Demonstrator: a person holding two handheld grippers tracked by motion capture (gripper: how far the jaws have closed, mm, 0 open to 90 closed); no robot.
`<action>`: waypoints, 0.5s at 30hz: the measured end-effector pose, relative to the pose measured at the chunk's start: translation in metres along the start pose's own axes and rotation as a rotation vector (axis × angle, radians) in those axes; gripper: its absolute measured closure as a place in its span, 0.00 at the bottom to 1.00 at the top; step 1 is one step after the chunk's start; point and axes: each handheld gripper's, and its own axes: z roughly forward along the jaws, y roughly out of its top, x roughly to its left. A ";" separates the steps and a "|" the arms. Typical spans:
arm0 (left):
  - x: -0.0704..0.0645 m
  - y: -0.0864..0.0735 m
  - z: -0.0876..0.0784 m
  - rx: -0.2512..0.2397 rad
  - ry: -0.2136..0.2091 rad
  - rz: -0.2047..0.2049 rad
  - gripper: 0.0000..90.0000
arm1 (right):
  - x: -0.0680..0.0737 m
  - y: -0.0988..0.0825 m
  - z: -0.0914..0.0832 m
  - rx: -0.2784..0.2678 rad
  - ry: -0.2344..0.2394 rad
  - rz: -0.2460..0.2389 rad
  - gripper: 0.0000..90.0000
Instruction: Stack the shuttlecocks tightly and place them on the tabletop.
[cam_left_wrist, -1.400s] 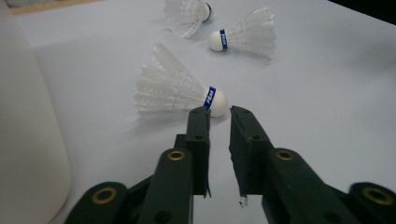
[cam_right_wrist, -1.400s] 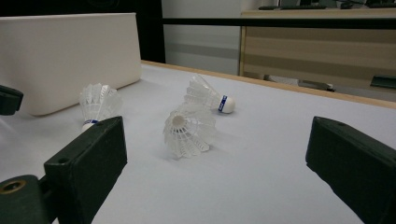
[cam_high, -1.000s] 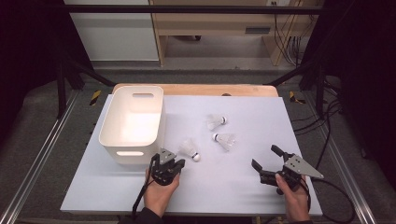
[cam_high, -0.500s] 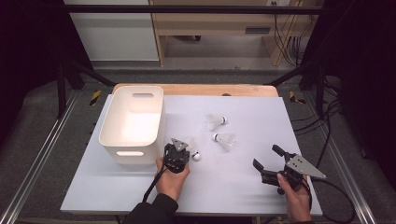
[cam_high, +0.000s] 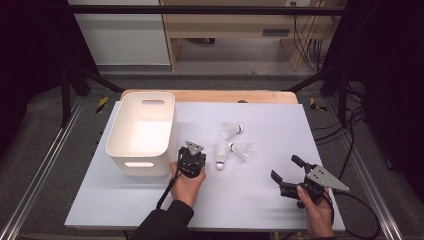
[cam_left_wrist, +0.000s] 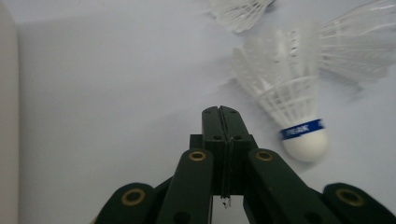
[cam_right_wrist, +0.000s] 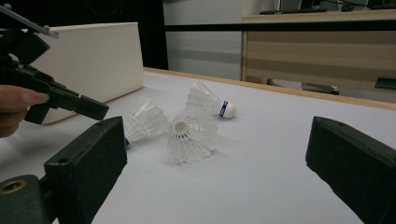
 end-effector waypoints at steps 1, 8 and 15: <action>-0.009 0.003 -0.004 -0.012 -0.023 0.032 1.00 | 0.000 0.000 0.000 0.001 0.001 -0.001 0.06; -0.043 0.008 -0.002 -0.007 -0.120 0.081 1.00 | 0.003 0.000 0.002 0.006 0.005 -0.008 0.06; -0.067 0.011 0.018 0.038 -0.141 0.120 1.00 | 0.003 0.000 0.001 0.002 0.009 -0.006 0.06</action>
